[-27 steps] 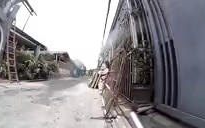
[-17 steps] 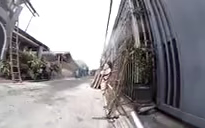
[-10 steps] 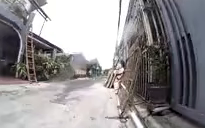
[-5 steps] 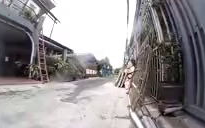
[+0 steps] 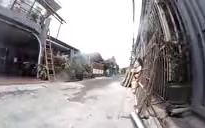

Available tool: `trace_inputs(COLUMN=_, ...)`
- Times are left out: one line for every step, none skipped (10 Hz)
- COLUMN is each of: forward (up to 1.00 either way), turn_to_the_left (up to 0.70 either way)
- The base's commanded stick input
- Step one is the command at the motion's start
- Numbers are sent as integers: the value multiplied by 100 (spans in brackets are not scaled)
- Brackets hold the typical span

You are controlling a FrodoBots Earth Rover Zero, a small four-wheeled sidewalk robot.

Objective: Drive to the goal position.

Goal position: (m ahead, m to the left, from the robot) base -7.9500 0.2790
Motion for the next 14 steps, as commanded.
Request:
trace_inputs(forward=0, turn_to_the_left=70)
trace_inputs(forward=0, turn_to_the_left=70)
trace_inputs(forward=0, turn_to_the_left=70)
trace_inputs(forward=0, turn_to_the_left=70)
trace_inputs(forward=0, turn_to_the_left=70)
trace_inputs(forward=0, turn_to_the_left=70)
trace_inputs(forward=0, turn_to_the_left=70)
trace_inputs(forward=0, turn_to_the_left=70)
trace_inputs(forward=0, turn_to_the_left=70)
trace_inputs(forward=0, turn_to_the_left=70)
trace_inputs(forward=0, turn_to_the_left=70)
trace_inputs(forward=0, turn_to_the_left=70)
trace_inputs(forward=0, turn_to_the_left=70)
trace_inputs(forward=0, turn_to_the_left=70)
